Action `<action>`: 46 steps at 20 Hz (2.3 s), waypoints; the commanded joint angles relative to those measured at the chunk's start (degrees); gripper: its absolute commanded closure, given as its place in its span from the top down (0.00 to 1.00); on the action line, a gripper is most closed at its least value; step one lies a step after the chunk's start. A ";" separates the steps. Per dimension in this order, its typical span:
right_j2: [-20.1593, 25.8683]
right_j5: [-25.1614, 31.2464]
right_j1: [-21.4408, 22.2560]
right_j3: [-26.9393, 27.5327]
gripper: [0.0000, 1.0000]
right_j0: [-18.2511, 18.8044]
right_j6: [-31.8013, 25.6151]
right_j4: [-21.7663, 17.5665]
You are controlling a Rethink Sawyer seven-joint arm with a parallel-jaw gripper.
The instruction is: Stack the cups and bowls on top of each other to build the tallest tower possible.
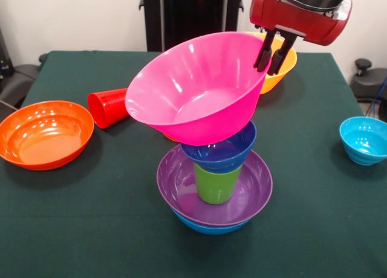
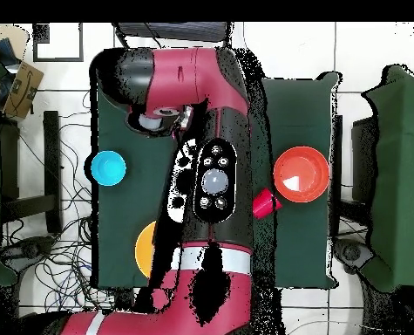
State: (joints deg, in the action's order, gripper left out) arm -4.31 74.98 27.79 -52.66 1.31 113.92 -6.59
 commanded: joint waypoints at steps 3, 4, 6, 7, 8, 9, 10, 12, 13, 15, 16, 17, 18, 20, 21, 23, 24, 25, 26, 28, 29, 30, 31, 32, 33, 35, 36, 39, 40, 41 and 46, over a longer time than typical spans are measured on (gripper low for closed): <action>3.57 2.94 -2.26 2.31 0.00 -0.72 -0.50 -1.72; 3.63 3.23 -2.45 2.78 0.00 -0.69 -0.58 -1.71; 3.81 3.57 -2.66 3.34 0.00 -0.64 -0.59 -1.48; 3.89 3.54 -2.73 3.50 0.00 -0.61 -0.58 -1.36; 3.94 3.36 -2.74 3.48 0.00 -0.57 -0.53 -1.20; 3.99 3.36 -2.85 3.70 0.00 -0.56 -0.46 -1.07; 4.00 3.36 -2.97 3.95 0.00 -0.54 -0.45 -1.01; 3.95 3.49 -3.26 4.44 0.00 -0.61 -0.34 -0.99; 3.93 3.76 -3.51 4.86 0.00 -0.67 -0.26 -1.04; 3.88 4.23 -3.94 5.61 0.00 -0.76 -0.10 -1.08; 3.89 4.43 -4.09 5.86 0.00 -0.81 -0.09 -1.07; 3.85 4.62 -4.24 6.10 0.00 -0.92 0.01 -1.07; 3.82 4.46 -4.17 5.86 0.00 -1.00 0.10 -1.01; 3.78 4.81 -4.54 6.34 0.00 -1.20 0.14 -1.09; 3.84 4.62 -4.56 6.16 0.00 -1.24 0.17 -0.97; 3.81 3.54 -4.24 5.24 0.00 -1.32 0.39 -0.73; 3.69 3.18 -4.17 5.03 0.00 -1.42 0.55 -0.75; 3.57 2.48 -4.02 4.68 0.00 -1.52 0.76 -0.78; 3.42 2.01 -3.86 4.27 0.00 -1.61 0.88 -0.86; 3.15 1.89 -3.90 4.11 0.00 -1.78 0.75 -1.23; 3.02 1.95 -3.96 4.09 0.00 -1.84 0.63 -1.41; 2.86 2.04 -3.98 4.02 0.00 -1.88 0.53 -1.59; 2.70 2.12 -4.00 3.94 0.00 -1.93 0.44 -1.77; 2.50 2.30 -3.98 3.84 0.00 -2.01 0.40 -1.95; 2.31 2.50 -3.93 3.72 0.00 -2.05 0.38 -2.07; 2.08 2.50 -3.80 3.40 0.00 -2.06 0.23 -2.24; 2.10 2.15 -3.72 3.13 0.00 -2.00 0.19 -2.19; 2.13 1.16 -3.60 2.52 0.00 -1.88 -0.05 -2.22; 2.03 0.94 -3.62 2.45 0.00 -1.95 -0.06 -2.38; 1.87 0.81 -3.64 2.37 0.00 -2.01 -0.11 -2.59; -0.06 2.07 -3.66 2.25 0.00 -2.59 -0.42 -4.40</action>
State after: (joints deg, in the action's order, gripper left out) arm -5.15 75.00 25.43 -47.22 -0.37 113.92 -6.73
